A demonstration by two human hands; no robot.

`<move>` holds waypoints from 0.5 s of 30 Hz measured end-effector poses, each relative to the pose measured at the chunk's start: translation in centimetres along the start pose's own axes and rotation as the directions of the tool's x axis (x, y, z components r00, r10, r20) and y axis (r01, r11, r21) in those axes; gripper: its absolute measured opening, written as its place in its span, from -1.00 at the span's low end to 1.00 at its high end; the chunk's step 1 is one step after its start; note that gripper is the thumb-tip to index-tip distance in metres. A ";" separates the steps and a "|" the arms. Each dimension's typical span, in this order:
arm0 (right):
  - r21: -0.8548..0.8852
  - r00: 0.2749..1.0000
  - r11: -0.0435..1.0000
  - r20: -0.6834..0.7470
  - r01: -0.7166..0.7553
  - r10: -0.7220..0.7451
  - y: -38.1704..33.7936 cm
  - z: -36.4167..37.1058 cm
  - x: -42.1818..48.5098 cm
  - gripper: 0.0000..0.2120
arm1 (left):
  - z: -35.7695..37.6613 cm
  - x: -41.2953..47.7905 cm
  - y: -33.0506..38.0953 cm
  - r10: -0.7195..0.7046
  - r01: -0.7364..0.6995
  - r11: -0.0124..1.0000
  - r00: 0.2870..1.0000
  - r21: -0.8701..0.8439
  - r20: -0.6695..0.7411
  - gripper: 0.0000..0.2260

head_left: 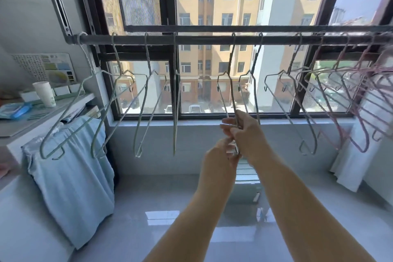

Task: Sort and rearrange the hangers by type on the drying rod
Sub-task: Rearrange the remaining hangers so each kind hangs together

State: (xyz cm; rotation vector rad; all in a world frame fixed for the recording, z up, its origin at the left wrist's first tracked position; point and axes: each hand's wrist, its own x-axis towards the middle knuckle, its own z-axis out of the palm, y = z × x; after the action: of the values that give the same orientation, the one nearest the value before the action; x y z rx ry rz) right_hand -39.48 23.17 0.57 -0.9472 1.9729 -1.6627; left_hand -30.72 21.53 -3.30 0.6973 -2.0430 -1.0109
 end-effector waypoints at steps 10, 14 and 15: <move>0.114 0.997 0.992 0.036 0.058 -0.063 -0.2 3.1 0.9 -0.61 | -1.3 0.0 -1.5 0.003 -0.004 1.000 0.989 -0.010 -0.147 -0.70; 0.144 0.996 0.988 0.054 0.058 -0.067 -0.1 3.7 1.1 -0.60 | -1.7 0.0 -1.6 0.005 -0.005 1.000 0.984 0.003 -0.180 -0.71; 0.155 0.996 0.986 0.059 0.058 -0.068 -0.2 3.8 1.1 -0.60 | -1.8 -0.1 -1.6 0.003 -0.003 1.000 0.983 0.004 -0.182 -0.71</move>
State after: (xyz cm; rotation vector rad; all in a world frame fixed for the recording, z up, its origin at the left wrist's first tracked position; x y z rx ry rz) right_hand -37.65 19.73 0.04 -1.0010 1.7623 -1.7675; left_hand -29.03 19.98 -3.94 0.7596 -1.8871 -0.9077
